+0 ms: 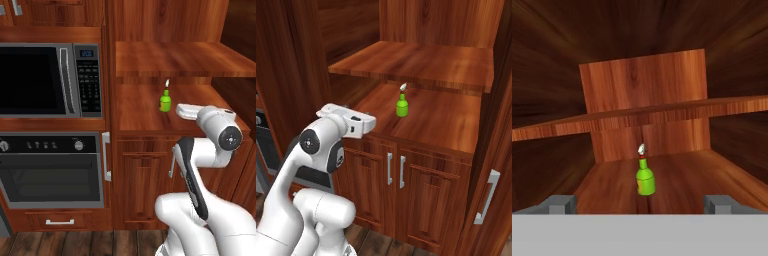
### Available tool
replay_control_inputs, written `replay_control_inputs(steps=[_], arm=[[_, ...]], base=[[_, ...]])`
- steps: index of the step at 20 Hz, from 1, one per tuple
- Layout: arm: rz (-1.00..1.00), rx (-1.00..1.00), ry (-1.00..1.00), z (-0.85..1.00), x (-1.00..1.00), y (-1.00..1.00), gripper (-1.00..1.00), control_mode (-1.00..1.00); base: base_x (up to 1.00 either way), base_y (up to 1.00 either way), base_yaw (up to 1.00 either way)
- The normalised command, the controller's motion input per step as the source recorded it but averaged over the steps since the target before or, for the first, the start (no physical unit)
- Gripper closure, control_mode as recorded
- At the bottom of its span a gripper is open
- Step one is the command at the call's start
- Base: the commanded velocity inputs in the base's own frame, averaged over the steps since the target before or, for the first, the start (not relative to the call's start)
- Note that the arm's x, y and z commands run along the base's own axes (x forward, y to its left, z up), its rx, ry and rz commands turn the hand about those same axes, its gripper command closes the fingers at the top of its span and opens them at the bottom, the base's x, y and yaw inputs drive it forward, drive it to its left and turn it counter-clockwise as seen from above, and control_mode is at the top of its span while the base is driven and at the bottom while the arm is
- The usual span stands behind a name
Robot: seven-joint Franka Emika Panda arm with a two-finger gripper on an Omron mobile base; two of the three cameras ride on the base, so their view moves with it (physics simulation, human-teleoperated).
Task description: Move the cutting board and knife to the sink. Then move spray from the cabinet to the counter.
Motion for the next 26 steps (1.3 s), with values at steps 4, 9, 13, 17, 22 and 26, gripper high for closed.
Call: replay_control_inputs(steps=[4, 9, 13, 17, 22, 26], arm=[[0.0, 0.0, -0.02, -0.06, 0.24, 0.0, -1.0, -1.0], [0.0, 0.0, -0.01, -0.05, 0.28, 0.0, -1.0, -1.0], [0.0, 0.0, -0.01, -0.07, 0.31, 0.0, -1.0, -1.0], [0.0, 0.0, 0.0, -0.06, 0.3, 0.0, -1.0, -1.0], [0.0, 0.0, 0.0, -0.01, 0.15, -0.15, -1.0, -1.0], [0.0, 0.02, 0.0, 0.0, 0.08, -0.29, -1.0, -1.0]], base=[[0.0, 0.0, 0.0], [0.0, 0.0, 0.0], [0.0, 0.0, 0.0], [0.0, 0.0, 0.0], [0.0, 0.0, 0.0], [0.0, 0.0, 0.0]])
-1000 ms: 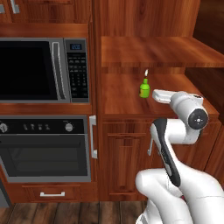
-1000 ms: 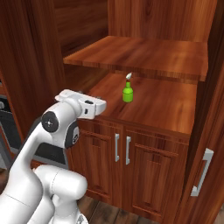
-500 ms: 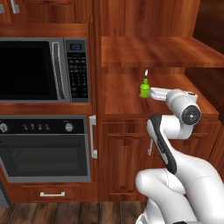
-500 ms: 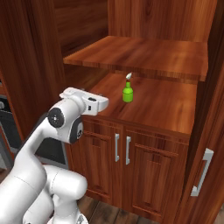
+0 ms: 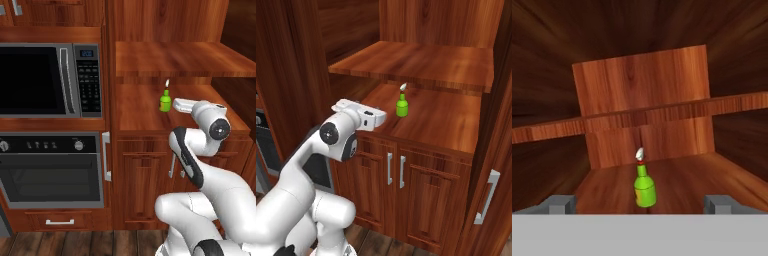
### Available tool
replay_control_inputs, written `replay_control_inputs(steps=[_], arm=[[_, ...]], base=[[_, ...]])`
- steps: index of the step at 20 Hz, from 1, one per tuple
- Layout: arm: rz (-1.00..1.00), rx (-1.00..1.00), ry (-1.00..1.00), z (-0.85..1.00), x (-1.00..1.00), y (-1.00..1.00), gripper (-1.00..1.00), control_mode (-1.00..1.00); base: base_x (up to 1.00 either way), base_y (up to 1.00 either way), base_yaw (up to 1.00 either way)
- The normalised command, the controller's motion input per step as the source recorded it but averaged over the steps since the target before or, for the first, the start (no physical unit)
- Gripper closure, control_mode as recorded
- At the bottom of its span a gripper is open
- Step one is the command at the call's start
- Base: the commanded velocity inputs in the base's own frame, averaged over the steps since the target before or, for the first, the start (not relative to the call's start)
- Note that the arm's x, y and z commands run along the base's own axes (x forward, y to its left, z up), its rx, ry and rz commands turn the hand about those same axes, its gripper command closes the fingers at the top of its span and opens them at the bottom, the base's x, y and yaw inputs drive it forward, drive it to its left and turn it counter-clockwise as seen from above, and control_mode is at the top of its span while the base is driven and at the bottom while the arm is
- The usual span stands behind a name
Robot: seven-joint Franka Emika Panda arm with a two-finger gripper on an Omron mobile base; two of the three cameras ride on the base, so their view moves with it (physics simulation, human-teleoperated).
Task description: Move the cutting board and knife to the sink. Then move spray from the cabinet to the counter.
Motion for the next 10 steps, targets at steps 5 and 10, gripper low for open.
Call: replay_control_inputs(steps=[5, 10], arm=[[0.0, 0.0, 0.0, 0.0, 0.17, -0.08, -1.0, -1.0], [0.0, 0.0, 0.0, 0.0, 0.23, 0.0, -1.0, -1.0]], base=[[0.0, 0.0, 0.0], [0.0, 0.0, 0.0]])
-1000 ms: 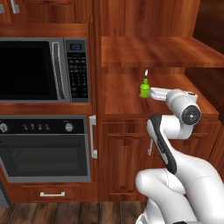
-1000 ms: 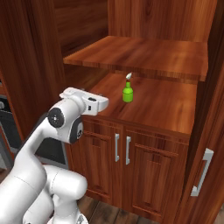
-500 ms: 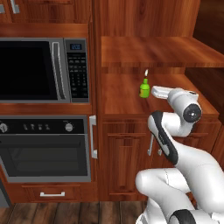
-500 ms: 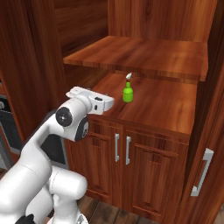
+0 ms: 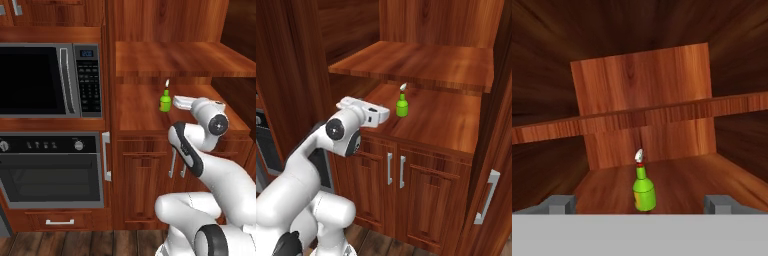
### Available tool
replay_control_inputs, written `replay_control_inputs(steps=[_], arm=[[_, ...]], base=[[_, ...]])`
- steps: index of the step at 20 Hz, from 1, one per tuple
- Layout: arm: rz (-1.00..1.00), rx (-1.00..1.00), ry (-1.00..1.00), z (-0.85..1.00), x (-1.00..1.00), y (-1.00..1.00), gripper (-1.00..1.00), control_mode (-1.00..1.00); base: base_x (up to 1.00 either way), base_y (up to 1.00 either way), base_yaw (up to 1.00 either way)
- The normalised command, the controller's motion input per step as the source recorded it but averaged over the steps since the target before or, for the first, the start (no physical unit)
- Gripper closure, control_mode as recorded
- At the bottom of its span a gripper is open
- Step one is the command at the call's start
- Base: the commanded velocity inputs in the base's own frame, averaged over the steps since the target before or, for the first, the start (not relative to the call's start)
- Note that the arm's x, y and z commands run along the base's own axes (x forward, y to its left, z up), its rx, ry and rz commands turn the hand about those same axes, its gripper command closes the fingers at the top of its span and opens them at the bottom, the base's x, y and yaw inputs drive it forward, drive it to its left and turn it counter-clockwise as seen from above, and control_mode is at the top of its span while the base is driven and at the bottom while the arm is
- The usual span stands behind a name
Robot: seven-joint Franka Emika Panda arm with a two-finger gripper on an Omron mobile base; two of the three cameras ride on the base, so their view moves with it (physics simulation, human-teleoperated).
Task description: Move the cutting board and knife to the sink. Then move spray from the cabinet to the counter.
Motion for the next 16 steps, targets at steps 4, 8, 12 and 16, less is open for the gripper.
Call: replay_control_inputs(steps=[4, 8, 12, 16], arm=[[0.0, 0.0, 0.0, 0.0, 0.16, 0.0, -1.0, -1.0], [0.0, 0.0, -0.01, -0.11, 0.12, 0.0, -1.0, -1.0], [0.0, 0.0, 0.0, -0.21, 0.09, 0.0, -1.0, -1.0], [0.0, 0.0, 0.0, -0.15, 0.11, 0.0, -1.0, -1.0]], base=[[0.0, 0.0, 0.0], [0.0, 0.0, 0.0], [0.0, 0.0, 0.0], [0.0, 0.0, 0.0]])
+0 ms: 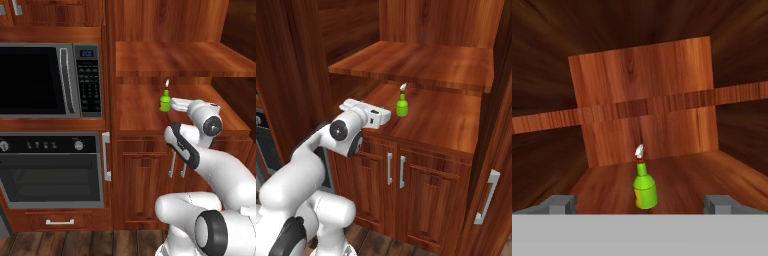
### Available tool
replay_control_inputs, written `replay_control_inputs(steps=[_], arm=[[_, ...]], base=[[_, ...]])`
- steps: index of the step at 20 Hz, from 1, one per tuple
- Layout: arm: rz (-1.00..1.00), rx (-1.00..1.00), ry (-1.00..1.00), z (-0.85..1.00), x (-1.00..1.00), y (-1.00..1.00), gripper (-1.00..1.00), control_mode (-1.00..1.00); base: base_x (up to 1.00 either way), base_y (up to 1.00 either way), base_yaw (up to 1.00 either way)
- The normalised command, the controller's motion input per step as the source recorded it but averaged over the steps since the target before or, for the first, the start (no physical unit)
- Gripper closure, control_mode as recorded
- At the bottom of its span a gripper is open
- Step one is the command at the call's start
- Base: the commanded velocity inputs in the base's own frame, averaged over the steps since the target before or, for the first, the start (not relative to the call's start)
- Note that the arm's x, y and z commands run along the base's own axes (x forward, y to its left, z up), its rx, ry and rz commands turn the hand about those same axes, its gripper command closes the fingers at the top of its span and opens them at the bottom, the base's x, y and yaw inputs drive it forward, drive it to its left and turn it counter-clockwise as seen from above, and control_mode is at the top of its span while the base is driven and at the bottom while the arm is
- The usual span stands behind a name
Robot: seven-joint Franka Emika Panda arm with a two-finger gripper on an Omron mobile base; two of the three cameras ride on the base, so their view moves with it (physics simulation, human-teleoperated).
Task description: Move the cutting board and knife to the sink. Then move spray from the cabinet to the counter.
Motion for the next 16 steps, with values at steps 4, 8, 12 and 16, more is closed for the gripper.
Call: replay_control_inputs(steps=[4, 8, 12, 16], arm=[[0.0, 0.0, 0.0, -0.04, 0.16, 0.0, -1.0, -1.0], [0.0, 0.0, 0.0, -0.01, 0.19, 0.0, -1.0, -1.0], [0.0, 0.0, 0.0, 0.0, 0.19, -0.02, -1.0, -1.0], [0.0, 0.0, 0.0, 0.0, 0.2, -0.05, -1.0, -1.0]], base=[[0.0, 0.0, 0.0], [0.0, 0.0, 0.0], [0.0, 0.0, 0.0], [0.0, 0.0, 0.0]])
